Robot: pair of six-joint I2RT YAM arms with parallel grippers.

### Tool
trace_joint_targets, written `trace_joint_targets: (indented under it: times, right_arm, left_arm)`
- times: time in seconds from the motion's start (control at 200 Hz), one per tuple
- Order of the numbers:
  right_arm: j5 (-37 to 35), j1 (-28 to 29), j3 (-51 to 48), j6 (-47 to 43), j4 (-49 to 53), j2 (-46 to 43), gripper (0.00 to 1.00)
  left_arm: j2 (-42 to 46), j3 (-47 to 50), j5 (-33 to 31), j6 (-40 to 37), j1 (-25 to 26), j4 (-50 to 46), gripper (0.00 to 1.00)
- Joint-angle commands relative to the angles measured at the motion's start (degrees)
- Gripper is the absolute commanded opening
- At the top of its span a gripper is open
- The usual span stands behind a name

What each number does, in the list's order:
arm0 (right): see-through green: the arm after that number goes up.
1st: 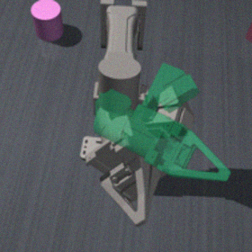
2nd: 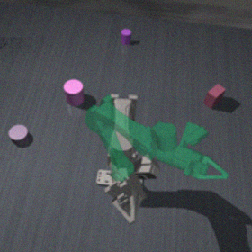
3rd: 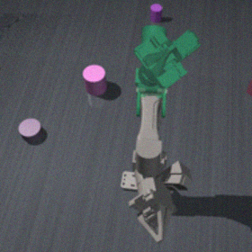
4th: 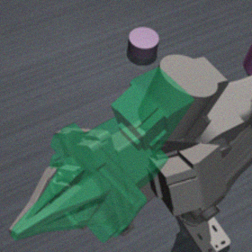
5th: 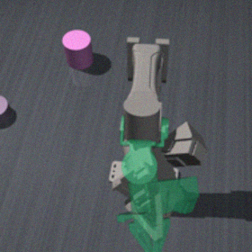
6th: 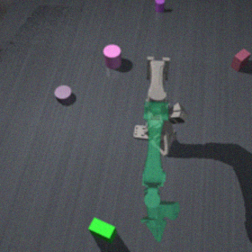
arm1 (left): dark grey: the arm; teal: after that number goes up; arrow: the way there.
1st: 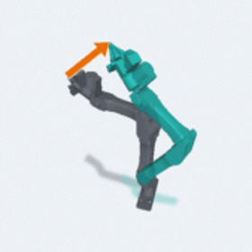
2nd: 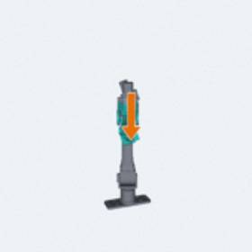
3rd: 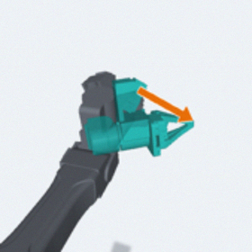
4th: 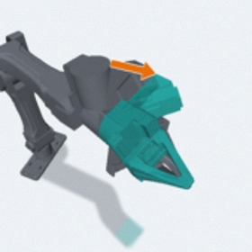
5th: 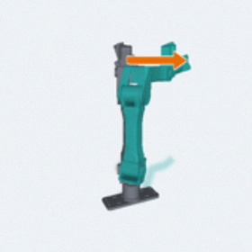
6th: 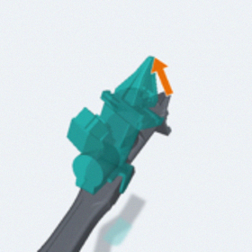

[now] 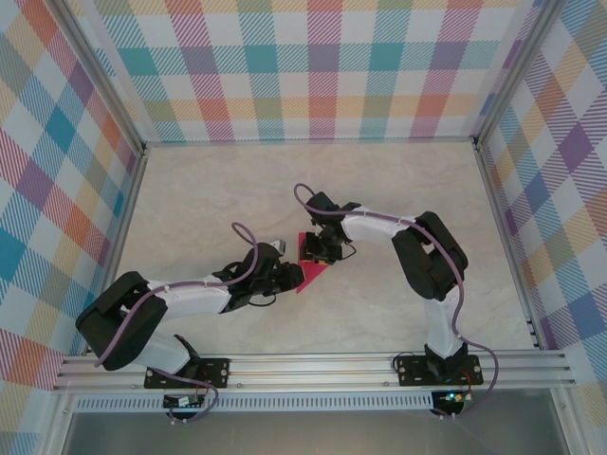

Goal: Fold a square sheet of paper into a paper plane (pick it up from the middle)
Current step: Fourth fold the wing at the center of the table.

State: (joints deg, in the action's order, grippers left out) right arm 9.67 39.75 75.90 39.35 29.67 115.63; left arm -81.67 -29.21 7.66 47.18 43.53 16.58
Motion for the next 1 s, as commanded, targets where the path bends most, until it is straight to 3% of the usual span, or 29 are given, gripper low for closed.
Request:
trace_joint_targets:
  times: [0.0, 0.265, 0.505, 0.72, 0.995]
  right_arm:
    - [-6.5, -0.5, -5.3, -1.8, 0.8, 6.9, 0.4]
    - [-7.0, -0.5, -6.3, -2.8, 0.1, 5.9, 0.35]
    - [-7.3, -0.6, -5.2, -3.7, 1.3, 6.6, 0.43]
    - [-8.3, -0.5, -3.7, -4.3, 3.1, 8.2, 0.44]
    - [-8.3, -0.5, -3.4, -4.2, 3.4, 8.9, 0.44]
  left_arm:
    - [1.7, 1.6, -3.6, 1.6, -2.0, -0.4, 0.2]
    - [3.4, 1.5, -6.5, 4.3, -4.1, -1.8, 0.19]
    - [-0.9, -0.1, 1.3, 3.1, -4.2, 3.9, 0.21]
    - [-5.7, -1.7, 6.6, 3.2, -4.2, 9.6, 0.19]
    - [-10.2, -3.0, 8.6, 3.1, -4.2, 9.8, 0.16]
